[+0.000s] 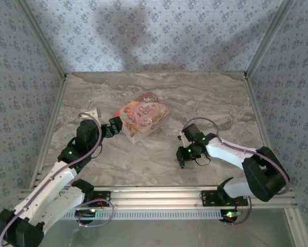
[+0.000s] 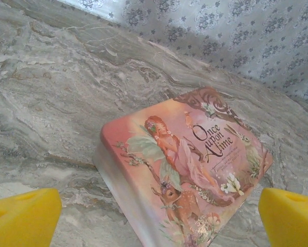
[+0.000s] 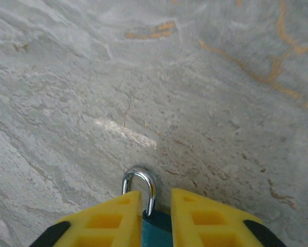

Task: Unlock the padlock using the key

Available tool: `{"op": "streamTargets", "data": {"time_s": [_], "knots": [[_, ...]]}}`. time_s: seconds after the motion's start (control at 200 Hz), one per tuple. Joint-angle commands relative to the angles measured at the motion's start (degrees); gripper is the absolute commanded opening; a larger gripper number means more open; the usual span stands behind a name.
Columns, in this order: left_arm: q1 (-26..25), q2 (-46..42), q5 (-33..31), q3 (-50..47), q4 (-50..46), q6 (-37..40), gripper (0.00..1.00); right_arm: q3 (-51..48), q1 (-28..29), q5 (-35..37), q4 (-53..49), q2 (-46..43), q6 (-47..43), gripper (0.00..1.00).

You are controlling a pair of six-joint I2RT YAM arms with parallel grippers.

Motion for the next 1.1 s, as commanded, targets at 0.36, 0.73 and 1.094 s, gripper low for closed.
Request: {"op": "streamTargets", "data": {"time_s": [0.36, 0.73, 1.094], "knots": [[0.32, 0.24, 0.32, 1.55, -0.05, 0.97, 0.98, 3.26, -4.12, 4.98, -1.9, -10.23, -4.75, 0.41], [0.58, 0.09, -0.23, 2.25, -1.25, 2.46, 0.98, 5.15, -16.09, 6.15, 4.89, -20.06, -8.93, 0.54], [1.43, 0.3, -0.63, 2.71, -1.68, 3.9, 0.98, -1.17, -30.32, 8.7, 15.21, -27.69, -7.39, 0.76]]}}
